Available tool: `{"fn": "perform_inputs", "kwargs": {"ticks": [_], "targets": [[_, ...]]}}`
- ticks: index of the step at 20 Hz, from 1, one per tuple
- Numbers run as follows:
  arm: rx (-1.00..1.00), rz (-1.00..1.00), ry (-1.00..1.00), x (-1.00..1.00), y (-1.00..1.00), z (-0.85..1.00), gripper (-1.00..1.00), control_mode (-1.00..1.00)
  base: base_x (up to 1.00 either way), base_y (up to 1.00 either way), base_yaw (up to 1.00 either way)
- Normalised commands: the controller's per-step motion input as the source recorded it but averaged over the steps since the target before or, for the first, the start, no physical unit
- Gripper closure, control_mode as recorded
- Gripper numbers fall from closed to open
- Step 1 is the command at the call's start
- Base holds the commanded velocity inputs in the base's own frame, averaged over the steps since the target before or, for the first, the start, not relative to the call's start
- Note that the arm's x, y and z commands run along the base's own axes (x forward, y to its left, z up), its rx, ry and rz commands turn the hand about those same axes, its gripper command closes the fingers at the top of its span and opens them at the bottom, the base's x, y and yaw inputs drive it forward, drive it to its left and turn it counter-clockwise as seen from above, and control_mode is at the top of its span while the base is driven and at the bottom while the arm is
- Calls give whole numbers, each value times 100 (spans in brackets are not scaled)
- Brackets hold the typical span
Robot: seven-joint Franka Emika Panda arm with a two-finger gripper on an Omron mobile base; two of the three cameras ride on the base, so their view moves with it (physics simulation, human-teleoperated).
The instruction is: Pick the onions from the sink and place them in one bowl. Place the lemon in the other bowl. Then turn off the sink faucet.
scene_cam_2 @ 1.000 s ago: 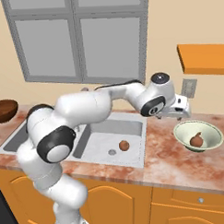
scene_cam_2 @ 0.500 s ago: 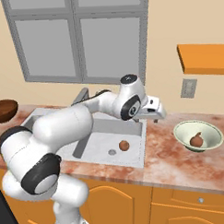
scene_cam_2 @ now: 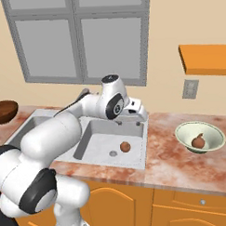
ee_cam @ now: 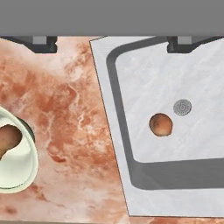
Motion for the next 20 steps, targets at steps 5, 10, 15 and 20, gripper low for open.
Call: {"fn": "perform_inputs", "kwargs": {"ticks": [5,10,15,20], "targets": [[16,0,3,0,47,0,-100,-100,0,0,0],[11,0,1,0,41,-8,-100,-100,0,0,0],[0,3,0,0,44,-37,-100,-100,0,0,0],[0,3,-1,0,31,-45,-100,-100,0,0,0]]}}
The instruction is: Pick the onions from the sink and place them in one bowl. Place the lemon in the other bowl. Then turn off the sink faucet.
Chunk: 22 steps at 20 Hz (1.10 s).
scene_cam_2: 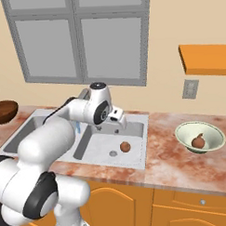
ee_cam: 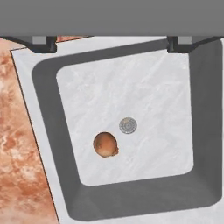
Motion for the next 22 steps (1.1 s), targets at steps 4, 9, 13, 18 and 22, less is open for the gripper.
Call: {"fn": "perform_inputs", "kwargs": {"ticks": [4,9,13,18,22], "targets": [[0,1,-7,0,5,-30,-100,-100,0,0,0],[0,0,-10,0,0,-17,-100,-100,0,0,0],[0,0,-9,2,0,-14,-100,-100,0,0,0],[0,0,-3,9,0,0,-100,-100,0,0,0],[0,0,0,3,0,-5,-100,-100,0,0,0]]}}
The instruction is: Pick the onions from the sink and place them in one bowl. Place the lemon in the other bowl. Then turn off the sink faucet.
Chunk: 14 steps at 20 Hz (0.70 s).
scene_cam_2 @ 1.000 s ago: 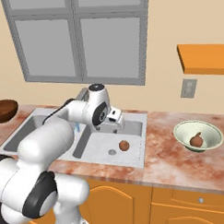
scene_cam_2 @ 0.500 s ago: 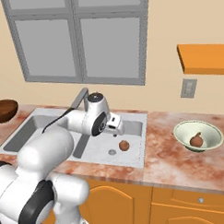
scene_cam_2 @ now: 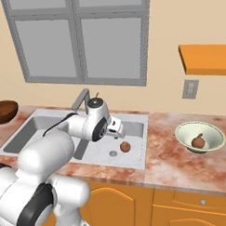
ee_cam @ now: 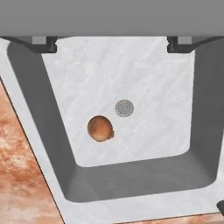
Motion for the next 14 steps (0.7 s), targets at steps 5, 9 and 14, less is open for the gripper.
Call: {"fn": "perform_inputs", "kwargs": {"ticks": [5,9,14], "targets": [[0,-4,11,20,0,-7,-100,-100,0,0,0],[0,-5,14,20,0,-9,-100,-100,0,0,0],[0,-9,6,10,-6,-13,-100,-100,0,0,0]]}}
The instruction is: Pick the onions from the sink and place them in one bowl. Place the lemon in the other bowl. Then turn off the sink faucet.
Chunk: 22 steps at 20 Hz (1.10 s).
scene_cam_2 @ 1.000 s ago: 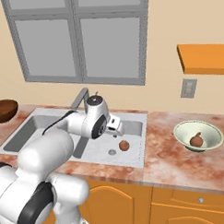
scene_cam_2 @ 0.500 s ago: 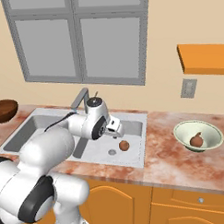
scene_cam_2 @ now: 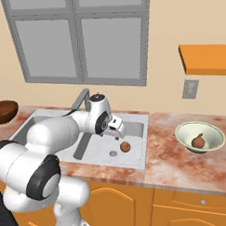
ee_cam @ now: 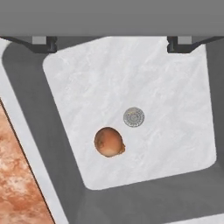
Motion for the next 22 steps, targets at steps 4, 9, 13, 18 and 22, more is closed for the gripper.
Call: {"fn": "perform_inputs", "kwargs": {"ticks": [4,9,13,18,22], "targets": [[0,-8,0,1,-18,-22,-100,-100,0,0,0],[0,-7,0,4,-9,-26,-100,-100,0,0,0],[0,-4,-1,17,0,-22,-100,-100,0,0,0],[0,-1,0,20,-2,-11,-100,-100,0,0,0],[0,0,0,18,-9,-9,-100,-100,0,0,0]]}}
